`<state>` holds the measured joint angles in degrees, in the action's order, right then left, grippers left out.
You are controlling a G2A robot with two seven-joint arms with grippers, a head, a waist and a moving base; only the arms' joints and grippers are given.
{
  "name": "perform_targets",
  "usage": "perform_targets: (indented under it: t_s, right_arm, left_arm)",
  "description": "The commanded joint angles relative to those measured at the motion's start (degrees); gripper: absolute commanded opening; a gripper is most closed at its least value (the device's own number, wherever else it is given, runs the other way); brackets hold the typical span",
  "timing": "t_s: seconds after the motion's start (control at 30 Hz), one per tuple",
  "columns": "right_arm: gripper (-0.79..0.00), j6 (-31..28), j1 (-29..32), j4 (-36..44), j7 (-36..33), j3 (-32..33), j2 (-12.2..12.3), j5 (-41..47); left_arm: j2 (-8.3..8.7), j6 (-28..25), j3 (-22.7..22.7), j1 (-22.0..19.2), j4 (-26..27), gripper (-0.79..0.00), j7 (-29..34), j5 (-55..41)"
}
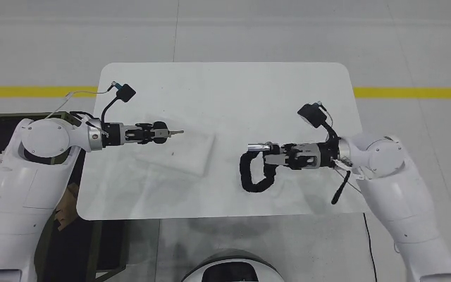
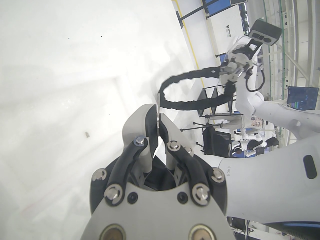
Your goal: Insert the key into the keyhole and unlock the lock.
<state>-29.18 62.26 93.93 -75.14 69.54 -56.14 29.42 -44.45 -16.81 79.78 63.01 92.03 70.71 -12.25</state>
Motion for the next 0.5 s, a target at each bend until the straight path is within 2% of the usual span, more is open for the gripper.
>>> perform_targets:
  t_s: [0.0, 0.13, 0.2, 0.47]
  right_arm:
    - [-0.785, 2.7, -3.1, -2.8, -2.7, -1.8, -0.1, 10.5]
    - [-0.785, 6.3, -6.6, -7.2, -6.3, -3.9, -1.1, 20.7]
    - [-0.785, 5.5, -7.6, -8.8, -5.5, -3.3, -1.2, 18.3]
    - [-0.785, 5.5, -7.6, -8.8, -5.5, -3.3, -1.2, 18.3]
  left_arm:
    - [0.00, 0.0, 0.0, 0.0, 0.0, -0.785, 0.0, 0.0]
    - [0.00, 0.0, 0.0, 0.0, 0.0, -0.785, 0.0, 0.0]
    - [0.00, 0.0, 0.0, 0.0, 0.0, -0.785, 0.0, 0.0]
    - [0.00, 0.0, 0.0, 0.0, 0.0, -0.785, 0.0, 0.0]
